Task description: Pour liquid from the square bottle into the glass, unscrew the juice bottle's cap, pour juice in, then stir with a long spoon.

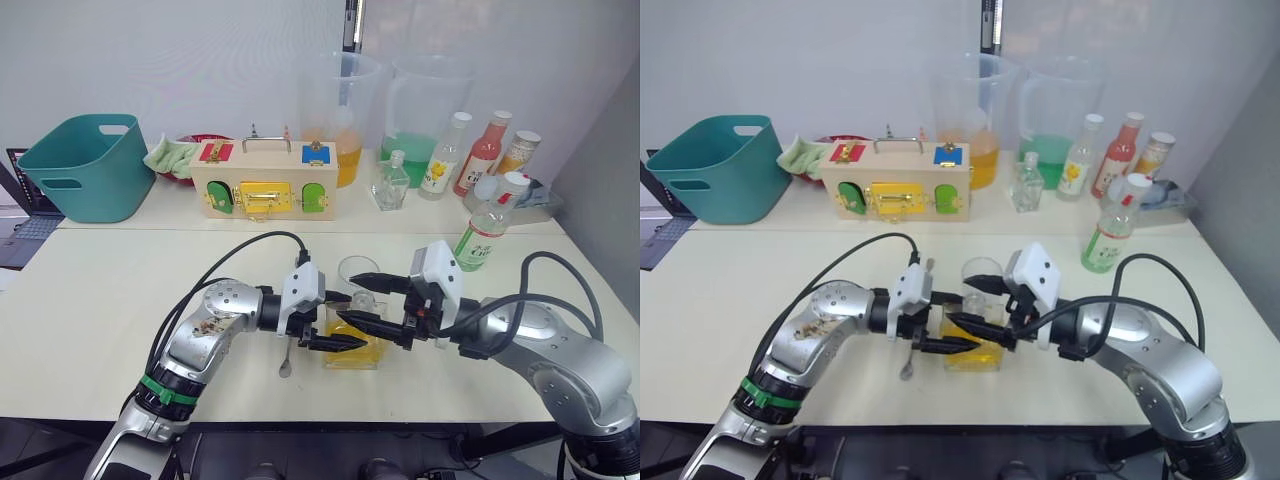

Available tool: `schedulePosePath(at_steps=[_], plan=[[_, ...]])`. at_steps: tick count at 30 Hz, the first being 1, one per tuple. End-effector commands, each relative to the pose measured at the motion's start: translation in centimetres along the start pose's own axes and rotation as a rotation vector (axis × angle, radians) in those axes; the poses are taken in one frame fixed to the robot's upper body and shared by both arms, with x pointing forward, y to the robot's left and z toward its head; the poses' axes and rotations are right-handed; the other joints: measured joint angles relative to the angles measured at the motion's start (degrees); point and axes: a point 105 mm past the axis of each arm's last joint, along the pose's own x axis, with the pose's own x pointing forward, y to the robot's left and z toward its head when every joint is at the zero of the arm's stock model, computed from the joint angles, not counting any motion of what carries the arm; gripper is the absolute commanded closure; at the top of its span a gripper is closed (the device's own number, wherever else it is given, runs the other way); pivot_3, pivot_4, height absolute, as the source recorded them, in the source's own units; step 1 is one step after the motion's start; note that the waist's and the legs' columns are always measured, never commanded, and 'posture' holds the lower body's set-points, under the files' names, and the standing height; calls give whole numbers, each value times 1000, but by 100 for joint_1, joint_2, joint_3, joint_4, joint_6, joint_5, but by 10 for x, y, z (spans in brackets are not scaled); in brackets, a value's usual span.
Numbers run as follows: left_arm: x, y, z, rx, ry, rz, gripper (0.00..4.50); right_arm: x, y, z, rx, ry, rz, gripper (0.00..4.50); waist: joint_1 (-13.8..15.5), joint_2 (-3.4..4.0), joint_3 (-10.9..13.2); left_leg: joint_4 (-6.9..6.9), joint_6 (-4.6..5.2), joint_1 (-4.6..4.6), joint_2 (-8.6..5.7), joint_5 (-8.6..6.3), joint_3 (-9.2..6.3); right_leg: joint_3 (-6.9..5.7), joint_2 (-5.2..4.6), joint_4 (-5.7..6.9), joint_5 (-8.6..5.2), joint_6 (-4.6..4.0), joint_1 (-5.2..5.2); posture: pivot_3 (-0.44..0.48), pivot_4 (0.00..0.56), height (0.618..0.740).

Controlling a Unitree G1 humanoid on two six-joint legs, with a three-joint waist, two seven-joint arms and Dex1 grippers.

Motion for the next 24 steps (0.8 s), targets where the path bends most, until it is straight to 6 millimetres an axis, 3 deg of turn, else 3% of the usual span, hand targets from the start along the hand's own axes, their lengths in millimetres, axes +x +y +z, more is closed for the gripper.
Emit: schedulePosePath(at_steps=[1,4,5,24], plan=[[1,-6,8,29,-20,-20,1711,1,1,7,-30,-30,0,2299,-4,0,0,0,0,0,0,0,0,0,0,0,0,0,0,0,150,740],[0,-6,7,25,-18,-16,1711,2,2,8,-19,-49,0,3312,-14,0,0,0,0,0,0,0,0,0,0,0,0,0,0,0,150,740],[0,-6,7,24,-18,-15,1711,2,2,9,-16,-53,-1,3406,-20,0,0,0,0,0,1,0,0,0,0,0,0,0,0,0,150,740],[3,-7,7,28,-19,-26,1711,-5,2,19,108,-99,22,3406,-24,1,0,-2,0,-1,1,0,0,0,1,1,0,0,-1,0,150,740]])
